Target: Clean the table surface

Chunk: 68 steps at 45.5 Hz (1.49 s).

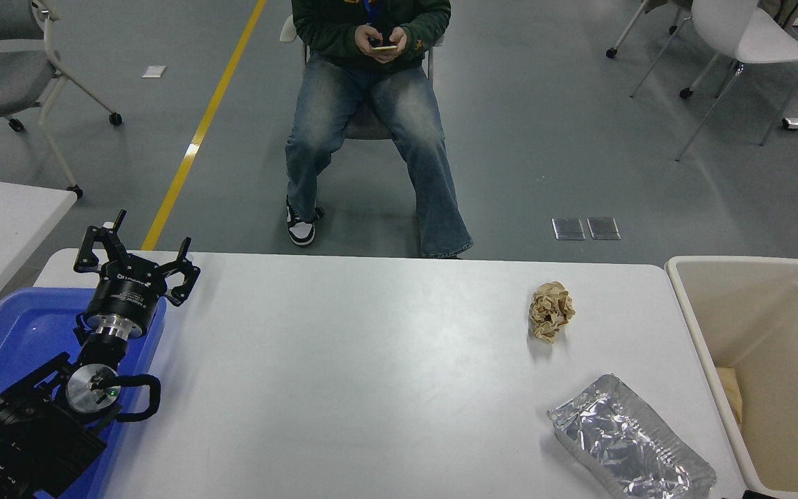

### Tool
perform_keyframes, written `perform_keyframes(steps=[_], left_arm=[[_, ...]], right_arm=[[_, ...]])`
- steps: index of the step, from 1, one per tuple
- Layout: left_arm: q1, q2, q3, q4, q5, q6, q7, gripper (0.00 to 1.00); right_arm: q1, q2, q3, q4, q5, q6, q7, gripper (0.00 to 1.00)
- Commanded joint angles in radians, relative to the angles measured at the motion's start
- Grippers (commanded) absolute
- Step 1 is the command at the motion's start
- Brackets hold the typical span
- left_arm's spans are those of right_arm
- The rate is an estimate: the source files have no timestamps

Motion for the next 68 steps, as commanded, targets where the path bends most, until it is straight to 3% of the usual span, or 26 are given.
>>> perform_keyframes(steps=[1,31,35,40,50,68], left_arm=[[0.000,0.000,0.000,0.000,0.000,0.000,0.000,1.00],[0.000,0.000,0.000,0.000,0.000,0.000,0.000,1.00],[0.000,0.000,0.000,0.000,0.000,0.000,0.000,1.00],[0.000,0.000,0.000,0.000,0.000,0.000,0.000,1.00],[0.000,0.000,0.000,0.000,0.000,0.000,0.000,1.00],[0.000,0.000,0.000,0.000,0.000,0.000,0.000,1.00]], right_arm=[[0.007,0.068,0.006,-0.006,0.011,-0.024,-0.044,1.00],[0.027,0.180,0.031,-0.082,0.071,-0.041,-0.079,0.97],[0.025,0.197,0.025,-0.088,0.063,-0.041,-0.079,0.88],[0.024,0.205,0.017,-0.104,0.051,-0.040,-0.081,0.68],[0.022,0.196,0.013,-0.104,0.003,-0.029,-0.081,0.00],[0.025,0.151,0.016,-0.102,0.013,-0.023,-0.076,0.00]])
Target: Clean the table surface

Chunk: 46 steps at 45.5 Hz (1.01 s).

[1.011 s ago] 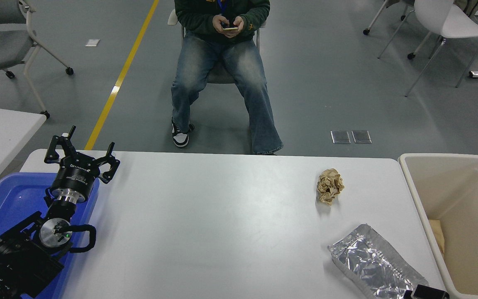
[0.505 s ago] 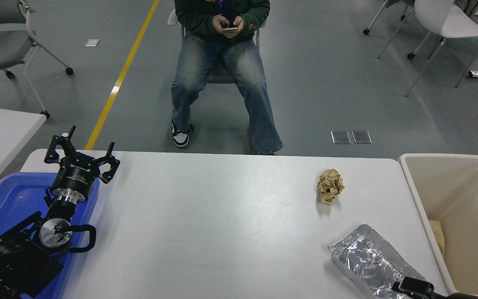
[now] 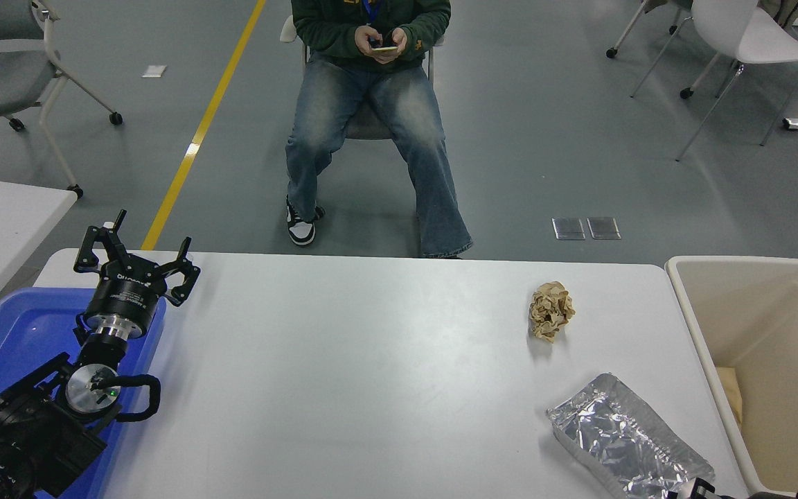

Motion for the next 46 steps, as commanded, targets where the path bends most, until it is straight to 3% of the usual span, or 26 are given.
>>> perform_keyframes(steps=[1,18,46], left_arm=[[0.000,0.000,0.000,0.000,0.000,0.000,0.000,1.00],[0.000,0.000,0.000,0.000,0.000,0.000,0.000,1.00],[0.000,0.000,0.000,0.000,0.000,0.000,0.000,1.00]], right_arm=[[0.002,-0.025,0.001,-0.001,-0.001,0.003,0.005,0.00],[0.022,-0.106,0.036,0.010,0.001,0.062,0.014,0.00],[0.186,-0.431,0.256,0.060,-0.002,0.464,0.020,0.00]])
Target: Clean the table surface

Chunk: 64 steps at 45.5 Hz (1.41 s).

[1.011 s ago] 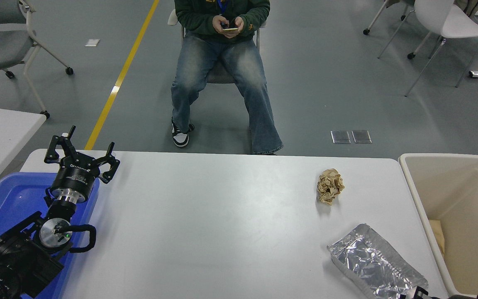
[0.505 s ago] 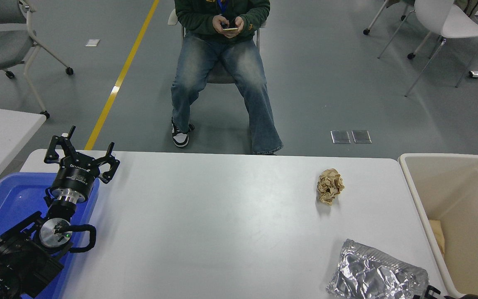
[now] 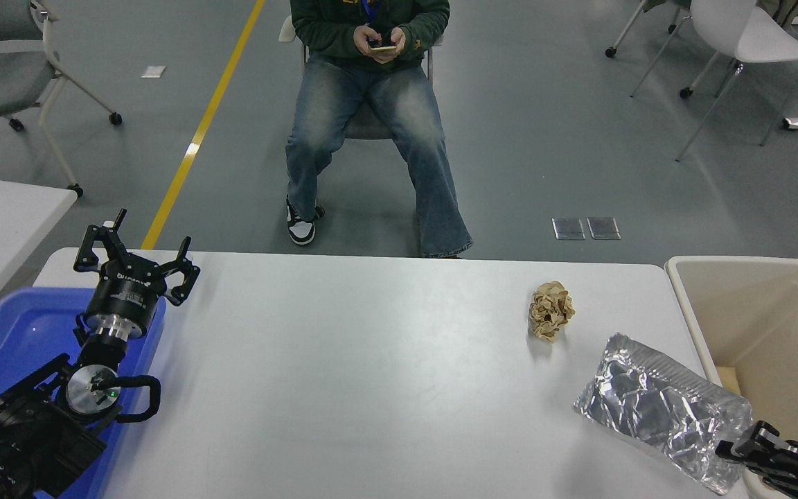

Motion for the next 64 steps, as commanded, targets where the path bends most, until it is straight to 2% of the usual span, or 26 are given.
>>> perform_keyframes(steps=[1,11,31,64], left_arm=[[0.000,0.000,0.000,0.000,0.000,0.000,0.000,1.00],[0.000,0.000,0.000,0.000,0.000,0.000,0.000,1.00],[0.000,0.000,0.000,0.000,0.000,0.000,0.000,1.00],[0.000,0.000,0.000,0.000,0.000,-0.001,0.000,1.00]], right_arm=[[0.089,-0.134,0.057,0.006,-0.006,0.167,-0.002,0.00],[0.156,-0.258,0.106,-0.002,-0.029,0.308,-0.008,0.00],[0.274,-0.411,0.141,-0.005,-0.108,0.462,-0.017,0.00],[0.291,-0.425,0.149,-0.029,-0.128,0.492,-0.017,0.00]])
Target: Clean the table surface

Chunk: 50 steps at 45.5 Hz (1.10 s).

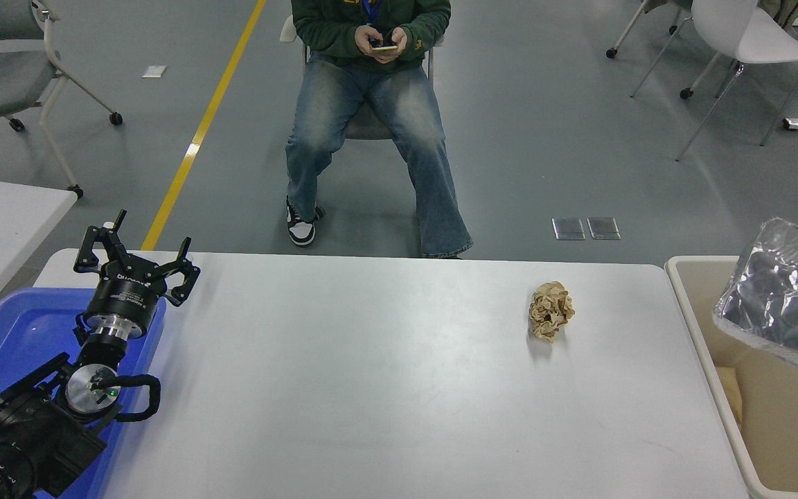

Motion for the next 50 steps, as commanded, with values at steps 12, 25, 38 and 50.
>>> perform_keyframes(steps=[12,25,38,50], left_arm=[[0.000,0.000,0.000,0.000,0.000,-0.001,0.000,1.00],[0.000,0.000,0.000,0.000,0.000,0.000,0.000,1.00],[0.000,0.000,0.000,0.000,0.000,0.000,0.000,1.00],[0.000,0.000,0.000,0.000,0.000,0.000,0.000,1.00]], right_arm=[[0.009,0.010,0.016,-0.069,-0.002,0.034,0.000,0.00],[0.011,0.166,0.006,-0.290,0.017,0.023,-0.008,0.00],[-0.023,0.329,-0.036,-0.522,0.121,-0.047,-0.019,0.00],[-0.095,0.510,-0.087,-0.678,0.227,-0.176,-0.034,0.00]])
